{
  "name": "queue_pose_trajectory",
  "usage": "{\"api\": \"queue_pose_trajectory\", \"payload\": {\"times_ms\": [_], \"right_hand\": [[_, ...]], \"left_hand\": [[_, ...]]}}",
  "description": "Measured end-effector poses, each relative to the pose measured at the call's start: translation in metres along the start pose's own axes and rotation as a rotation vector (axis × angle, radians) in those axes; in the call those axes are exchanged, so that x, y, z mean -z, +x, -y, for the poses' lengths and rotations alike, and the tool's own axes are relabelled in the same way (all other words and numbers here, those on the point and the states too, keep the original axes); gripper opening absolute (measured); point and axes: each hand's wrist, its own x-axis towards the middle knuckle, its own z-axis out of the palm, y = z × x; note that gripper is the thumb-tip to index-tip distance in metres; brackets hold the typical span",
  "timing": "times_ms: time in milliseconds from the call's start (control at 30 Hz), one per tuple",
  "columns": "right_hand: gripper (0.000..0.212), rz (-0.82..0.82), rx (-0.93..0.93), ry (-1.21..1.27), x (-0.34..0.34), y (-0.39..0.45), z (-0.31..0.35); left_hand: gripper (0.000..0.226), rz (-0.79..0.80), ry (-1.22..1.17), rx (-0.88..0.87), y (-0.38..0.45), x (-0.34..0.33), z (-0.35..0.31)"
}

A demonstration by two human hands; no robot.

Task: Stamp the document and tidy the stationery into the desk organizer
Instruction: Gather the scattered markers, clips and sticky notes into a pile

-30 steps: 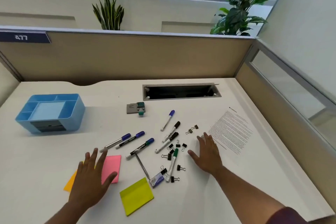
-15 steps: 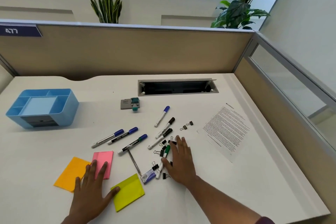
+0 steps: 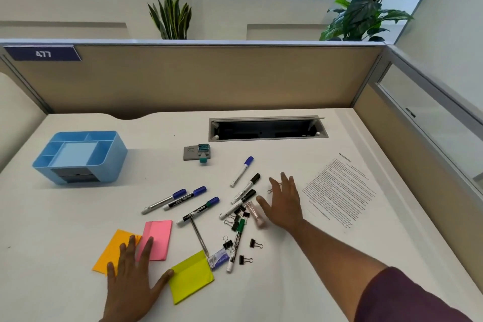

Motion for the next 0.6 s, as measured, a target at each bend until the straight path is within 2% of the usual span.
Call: {"api": "queue_pose_trajectory", "payload": {"times_ms": [167,233,367,433,600], "right_hand": [[0.091,0.179,-0.003,-0.042,-0.011,0.011,-0.006],[0.087,0.155,0.043,-0.066,-0.024,-0.002,0.006],[0.099,0.084,0.110,0.030,-0.040,-0.032,0.039],[0.095,0.069,0.146,0.053,-0.045,-0.039,0.052],[0.086,0.002,0.143,0.067,-0.046,-0.044,0.031]], "left_hand": [[0.116,0.058,0.022,0.032,-0.002,-0.003,0.004],[0.118,0.077,0.030,0.044,-0.001,-0.005,0.004],[0.121,0.103,0.030,0.069,0.000,-0.005,0.001],[0.121,0.099,0.026,0.072,-0.001,-0.003,-0.002],[0.123,0.079,0.025,0.091,-0.001,-0.001,-0.009]]}}
